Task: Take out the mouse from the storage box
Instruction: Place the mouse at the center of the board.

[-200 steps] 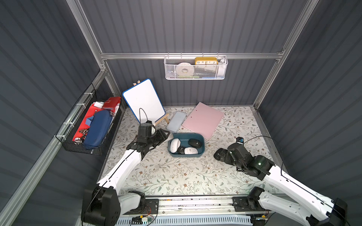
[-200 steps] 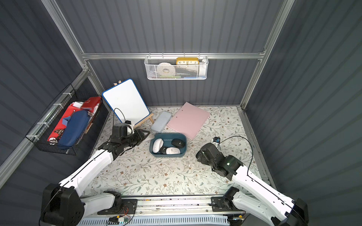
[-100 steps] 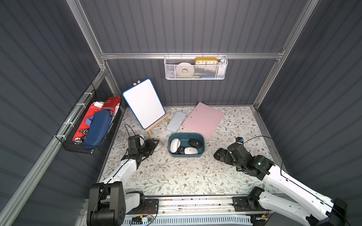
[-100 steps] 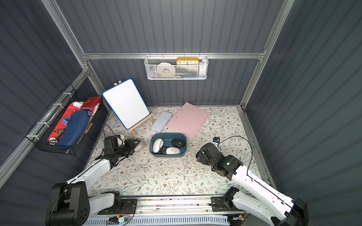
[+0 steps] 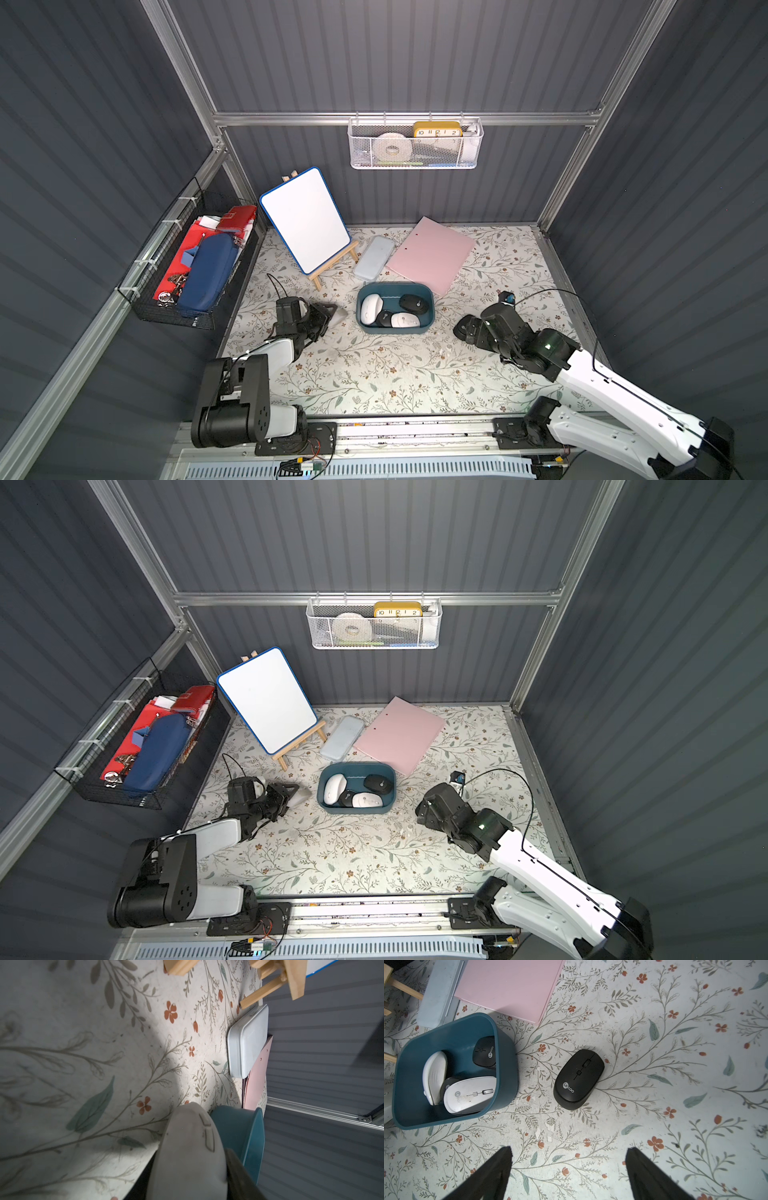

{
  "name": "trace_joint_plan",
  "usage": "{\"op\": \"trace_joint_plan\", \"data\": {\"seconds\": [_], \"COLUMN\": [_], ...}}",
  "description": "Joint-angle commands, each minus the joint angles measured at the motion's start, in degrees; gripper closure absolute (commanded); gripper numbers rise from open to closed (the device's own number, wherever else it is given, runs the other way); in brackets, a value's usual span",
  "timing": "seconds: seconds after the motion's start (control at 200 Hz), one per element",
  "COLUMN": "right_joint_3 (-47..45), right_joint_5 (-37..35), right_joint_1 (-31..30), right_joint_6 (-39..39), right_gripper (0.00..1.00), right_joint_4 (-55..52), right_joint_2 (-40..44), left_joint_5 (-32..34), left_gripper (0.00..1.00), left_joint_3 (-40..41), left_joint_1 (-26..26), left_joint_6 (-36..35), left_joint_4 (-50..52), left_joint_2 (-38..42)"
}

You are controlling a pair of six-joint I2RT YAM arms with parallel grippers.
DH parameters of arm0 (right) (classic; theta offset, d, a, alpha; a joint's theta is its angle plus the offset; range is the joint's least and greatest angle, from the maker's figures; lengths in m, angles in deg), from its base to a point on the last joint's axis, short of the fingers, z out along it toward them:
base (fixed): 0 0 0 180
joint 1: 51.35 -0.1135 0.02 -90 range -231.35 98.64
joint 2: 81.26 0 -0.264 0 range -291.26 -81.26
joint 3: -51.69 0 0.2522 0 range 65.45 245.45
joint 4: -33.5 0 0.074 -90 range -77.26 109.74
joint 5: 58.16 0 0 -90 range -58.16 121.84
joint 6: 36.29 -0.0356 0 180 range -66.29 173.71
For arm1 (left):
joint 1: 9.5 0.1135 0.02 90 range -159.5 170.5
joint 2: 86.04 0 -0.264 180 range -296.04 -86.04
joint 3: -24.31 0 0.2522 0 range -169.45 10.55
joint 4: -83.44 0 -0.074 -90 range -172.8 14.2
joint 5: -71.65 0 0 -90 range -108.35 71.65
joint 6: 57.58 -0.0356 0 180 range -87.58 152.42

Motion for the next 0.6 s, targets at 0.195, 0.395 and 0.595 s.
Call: {"op": "trace_joint_plan", "data": {"seconds": [0.195,0.395,0.595], "right_joint_3": [0.47,3.75,7.75], "right_joint_5": [0.14,-0.86,-3.46], "right_joint_1": [-0.55,-3.11,-6.64], "right_joint_6": [0.08,1.57,2.33], "right_gripper": [0.11,0.11,0.11], "right_joint_4": [0.9,0.52,0.2], "right_joint_2": [-1.09,-5.19,-10.37], "left_joint_5": [1.46,5.6,13.01], "left_gripper": [0.39,0.22,0.15], "left_joint_3": [0.9,0.51,-0.13], "left_joint_1": [0.24,0.33,0.31], "left_joint_6": [-0.37,-1.12,-2.39], "left_joint_4": [-0.21,5.07,14.26], "left_joint_2": [-0.25,1.38,7.19]}}
